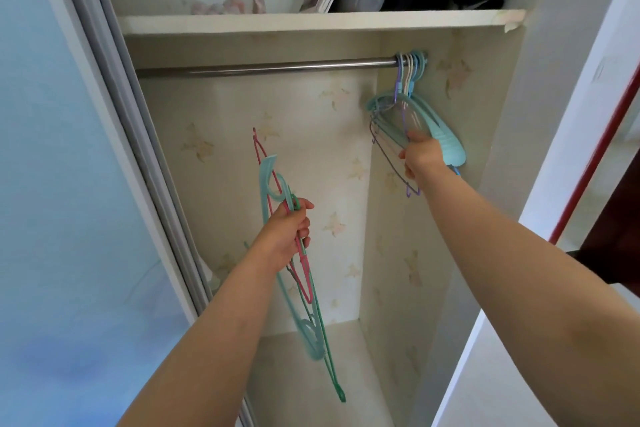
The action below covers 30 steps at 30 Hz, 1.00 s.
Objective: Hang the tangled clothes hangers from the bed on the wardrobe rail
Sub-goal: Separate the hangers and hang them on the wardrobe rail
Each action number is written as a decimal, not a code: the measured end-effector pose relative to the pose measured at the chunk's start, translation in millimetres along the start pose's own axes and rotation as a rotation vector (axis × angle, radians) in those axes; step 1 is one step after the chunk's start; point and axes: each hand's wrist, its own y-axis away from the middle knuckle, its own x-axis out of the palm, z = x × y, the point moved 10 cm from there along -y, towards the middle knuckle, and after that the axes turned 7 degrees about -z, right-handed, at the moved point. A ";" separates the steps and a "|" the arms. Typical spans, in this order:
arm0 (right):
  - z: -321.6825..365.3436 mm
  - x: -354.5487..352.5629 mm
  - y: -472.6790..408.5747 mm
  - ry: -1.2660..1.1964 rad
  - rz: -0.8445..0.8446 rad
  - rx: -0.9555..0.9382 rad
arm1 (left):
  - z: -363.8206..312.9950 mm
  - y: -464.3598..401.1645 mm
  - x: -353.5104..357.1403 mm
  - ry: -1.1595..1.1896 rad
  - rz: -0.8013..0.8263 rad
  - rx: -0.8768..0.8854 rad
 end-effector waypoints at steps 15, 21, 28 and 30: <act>-131.3 109.9 209.9 0.191 0.819 -0.122 | 1.4 13.7 25.6 0.506 0.251 -0.041; -158.0 92.6 208.5 -0.209 0.784 0.195 | 17.2 21.5 20.9 0.287 0.279 -0.073; -165.4 77.2 204.2 -0.354 0.642 0.275 | 27.1 28.5 17.5 0.054 0.234 -0.103; -162.6 75.1 205.0 -0.325 0.634 0.257 | 32.6 29.2 16.6 0.039 0.217 -0.120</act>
